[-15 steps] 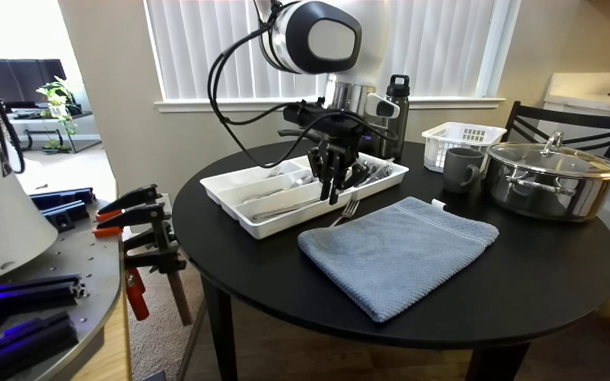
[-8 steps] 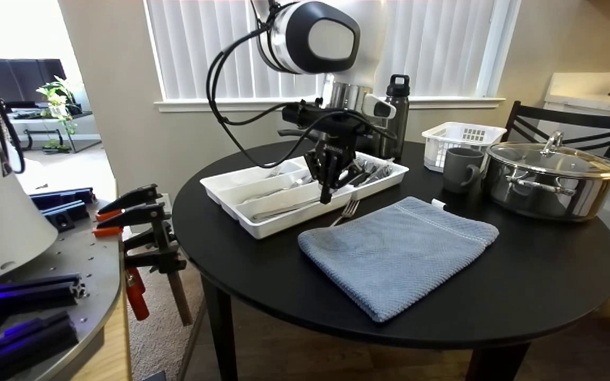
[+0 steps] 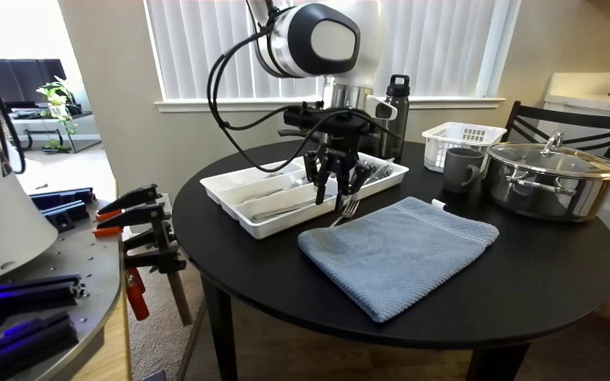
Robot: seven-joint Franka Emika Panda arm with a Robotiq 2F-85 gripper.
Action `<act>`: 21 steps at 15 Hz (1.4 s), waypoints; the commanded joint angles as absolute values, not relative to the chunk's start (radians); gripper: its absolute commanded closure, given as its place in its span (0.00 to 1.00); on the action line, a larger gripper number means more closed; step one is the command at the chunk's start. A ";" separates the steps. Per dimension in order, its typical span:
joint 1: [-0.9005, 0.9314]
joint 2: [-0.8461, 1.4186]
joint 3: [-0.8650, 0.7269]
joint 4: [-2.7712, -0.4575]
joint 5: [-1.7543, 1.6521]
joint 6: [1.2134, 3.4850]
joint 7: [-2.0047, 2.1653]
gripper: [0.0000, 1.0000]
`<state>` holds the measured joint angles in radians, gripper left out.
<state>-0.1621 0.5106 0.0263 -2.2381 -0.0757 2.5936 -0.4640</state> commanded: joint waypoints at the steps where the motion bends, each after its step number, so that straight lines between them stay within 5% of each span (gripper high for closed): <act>1: -0.153 0.500 -0.017 -2.251 -0.131 2.618 -0.428 0.55; 3: -0.157 0.512 -0.022 -2.247 -0.129 2.626 -0.429 0.62; 7: -0.155 0.531 -0.016 -2.242 -0.122 2.637 -0.429 0.47; 11: -0.150 0.577 -0.008 -2.213 -0.122 2.653 -0.428 0.53; 16: -0.137 0.656 0.002 -2.139 -0.120 2.655 -0.415 0.75; 21: -0.126 0.680 0.004 -2.101 -0.126 2.655 -0.405 0.65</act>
<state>-0.1355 0.6599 0.0052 -2.1235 -0.0974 2.6430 -0.4431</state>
